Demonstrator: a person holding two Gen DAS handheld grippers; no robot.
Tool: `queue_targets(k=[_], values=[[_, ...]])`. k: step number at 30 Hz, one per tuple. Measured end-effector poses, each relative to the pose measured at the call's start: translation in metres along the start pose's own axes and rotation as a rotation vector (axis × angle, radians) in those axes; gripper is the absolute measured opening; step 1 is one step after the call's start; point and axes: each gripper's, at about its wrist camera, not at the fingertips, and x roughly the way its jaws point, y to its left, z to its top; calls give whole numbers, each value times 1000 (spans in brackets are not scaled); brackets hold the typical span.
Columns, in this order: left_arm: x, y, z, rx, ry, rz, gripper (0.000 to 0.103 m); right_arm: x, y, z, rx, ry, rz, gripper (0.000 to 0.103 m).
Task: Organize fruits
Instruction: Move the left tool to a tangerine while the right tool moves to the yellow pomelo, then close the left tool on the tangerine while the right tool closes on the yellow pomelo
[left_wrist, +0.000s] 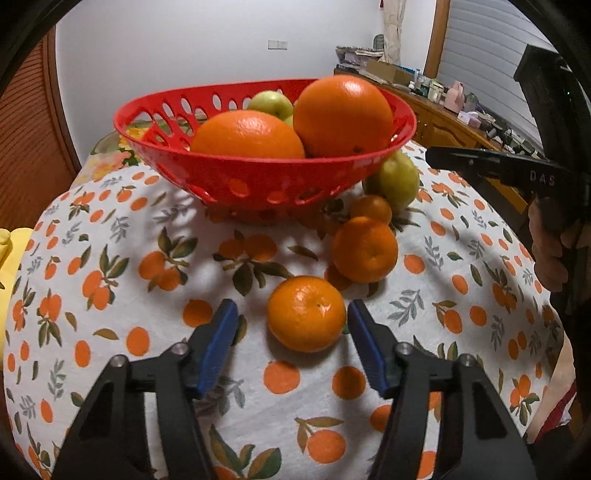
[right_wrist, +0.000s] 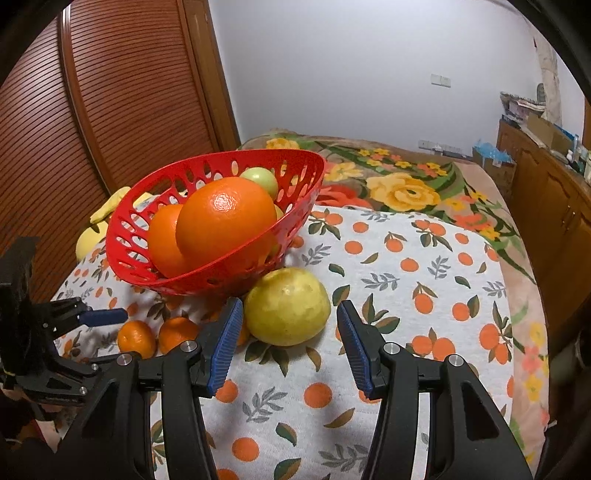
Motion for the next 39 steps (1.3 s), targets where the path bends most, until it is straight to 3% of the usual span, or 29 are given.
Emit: queue_targets(k=[3, 5, 29, 39], values=[[3, 0, -1, -4, 5, -14, 54, 4, 0, -1, 2, 9, 3, 54], [2, -1, -2, -4, 1, -47, 43, 6, 0, -1, 0, 13, 4, 55], [-14, 9, 8, -19, -58, -26, 42, 45, 3, 9, -7, 81, 5, 70], [-19, 10, 8, -21, -66, -24, 42, 59, -1, 13, -11, 102, -26, 71]])
